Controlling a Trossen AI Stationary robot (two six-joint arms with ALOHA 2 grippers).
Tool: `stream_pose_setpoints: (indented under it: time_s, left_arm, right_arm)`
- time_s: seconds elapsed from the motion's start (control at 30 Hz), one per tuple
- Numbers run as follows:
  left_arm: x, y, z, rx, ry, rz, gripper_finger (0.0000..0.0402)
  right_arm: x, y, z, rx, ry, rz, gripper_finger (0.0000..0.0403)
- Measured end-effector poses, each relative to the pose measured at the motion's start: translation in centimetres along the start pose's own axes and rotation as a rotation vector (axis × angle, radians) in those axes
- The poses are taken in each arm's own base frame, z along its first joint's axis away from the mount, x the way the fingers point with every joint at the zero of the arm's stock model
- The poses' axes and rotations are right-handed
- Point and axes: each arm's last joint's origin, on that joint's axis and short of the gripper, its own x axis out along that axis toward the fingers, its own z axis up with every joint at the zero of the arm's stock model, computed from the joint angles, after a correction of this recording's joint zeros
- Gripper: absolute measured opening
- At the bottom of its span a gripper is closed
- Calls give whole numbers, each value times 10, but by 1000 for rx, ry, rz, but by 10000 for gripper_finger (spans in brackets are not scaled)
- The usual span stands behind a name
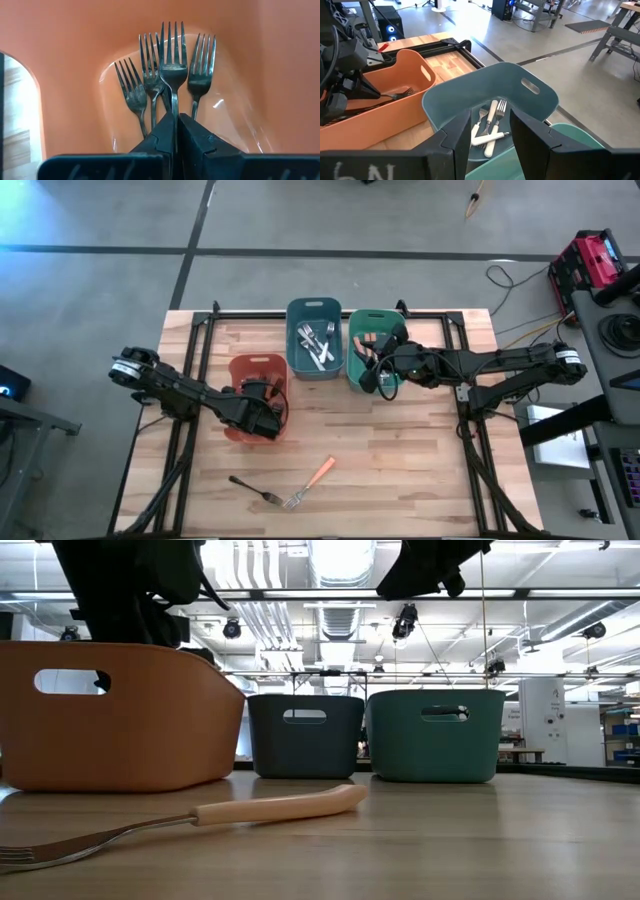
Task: Sort silverware by color (type)
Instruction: Put the black fork into the orange bin
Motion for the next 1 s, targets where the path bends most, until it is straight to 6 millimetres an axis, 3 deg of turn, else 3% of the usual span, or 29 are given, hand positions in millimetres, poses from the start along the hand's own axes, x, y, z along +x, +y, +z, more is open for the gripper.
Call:
stream_pose_setpoints:
  time_s: [1.0]
  left_arm:
    - [27, 14, -17, -32, -17, 9, 5]
  right_arm:
    - [0, 0, 0, -1, 0, 0, 127]
